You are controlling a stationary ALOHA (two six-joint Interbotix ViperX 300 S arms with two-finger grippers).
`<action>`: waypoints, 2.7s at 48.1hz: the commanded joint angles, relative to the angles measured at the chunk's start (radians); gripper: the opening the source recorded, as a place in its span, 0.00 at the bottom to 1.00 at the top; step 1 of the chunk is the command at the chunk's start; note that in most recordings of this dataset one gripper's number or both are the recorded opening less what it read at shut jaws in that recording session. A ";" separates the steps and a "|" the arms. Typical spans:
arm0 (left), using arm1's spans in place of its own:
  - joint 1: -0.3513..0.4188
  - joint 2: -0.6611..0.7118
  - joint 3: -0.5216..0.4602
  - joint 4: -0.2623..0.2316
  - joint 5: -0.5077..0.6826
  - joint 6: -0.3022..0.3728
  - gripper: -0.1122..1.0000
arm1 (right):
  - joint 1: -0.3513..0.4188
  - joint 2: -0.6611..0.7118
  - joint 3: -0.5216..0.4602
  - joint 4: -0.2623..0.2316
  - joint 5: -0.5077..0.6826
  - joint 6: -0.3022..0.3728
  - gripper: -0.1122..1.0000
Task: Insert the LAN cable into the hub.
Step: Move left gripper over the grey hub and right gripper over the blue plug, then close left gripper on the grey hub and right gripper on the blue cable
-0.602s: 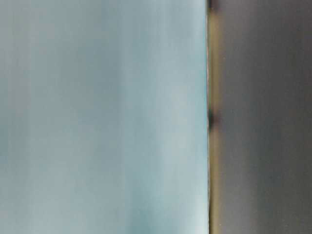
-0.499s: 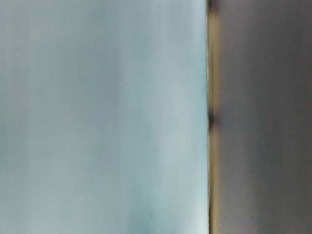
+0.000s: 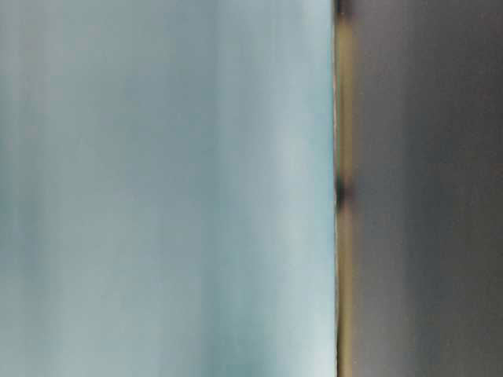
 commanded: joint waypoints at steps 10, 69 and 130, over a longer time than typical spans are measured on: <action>-0.012 0.084 -0.037 0.003 -0.060 -0.023 0.11 | 0.044 0.175 -0.097 0.002 0.074 0.003 0.11; -0.014 0.937 0.158 0.003 -1.243 -0.173 0.78 | 0.063 0.238 -0.120 -0.003 -0.023 0.021 0.81; -0.048 1.012 0.017 0.003 -1.019 -0.158 0.35 | 0.084 0.276 -0.060 -0.003 -0.137 0.063 0.81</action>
